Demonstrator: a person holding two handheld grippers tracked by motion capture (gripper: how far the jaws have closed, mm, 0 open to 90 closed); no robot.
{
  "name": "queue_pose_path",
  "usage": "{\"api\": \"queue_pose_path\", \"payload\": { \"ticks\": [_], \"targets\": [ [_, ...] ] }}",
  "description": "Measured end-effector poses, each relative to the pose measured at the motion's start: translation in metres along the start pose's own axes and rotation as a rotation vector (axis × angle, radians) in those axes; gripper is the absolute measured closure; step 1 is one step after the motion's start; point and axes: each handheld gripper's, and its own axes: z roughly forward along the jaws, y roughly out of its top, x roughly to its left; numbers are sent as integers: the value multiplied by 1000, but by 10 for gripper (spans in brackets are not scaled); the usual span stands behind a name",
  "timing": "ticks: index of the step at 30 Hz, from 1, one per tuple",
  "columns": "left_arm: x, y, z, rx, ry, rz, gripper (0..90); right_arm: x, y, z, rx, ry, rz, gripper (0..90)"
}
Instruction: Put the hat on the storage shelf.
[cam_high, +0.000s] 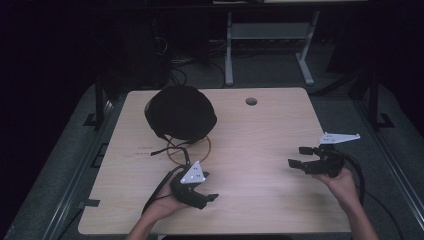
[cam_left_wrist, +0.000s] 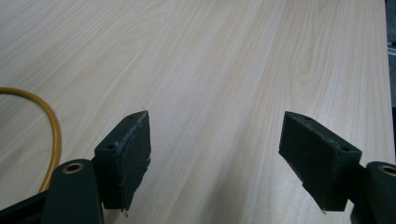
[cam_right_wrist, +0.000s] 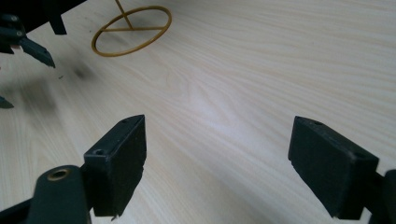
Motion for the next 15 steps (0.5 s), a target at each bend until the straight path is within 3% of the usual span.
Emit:
{"api": "queue_pose_path", "payload": {
  "ticks": [15],
  "targets": [
    [-1,0,1,0,-1,-6,248,22,-34,-10,-14,4,-23,183]
  ]
}}
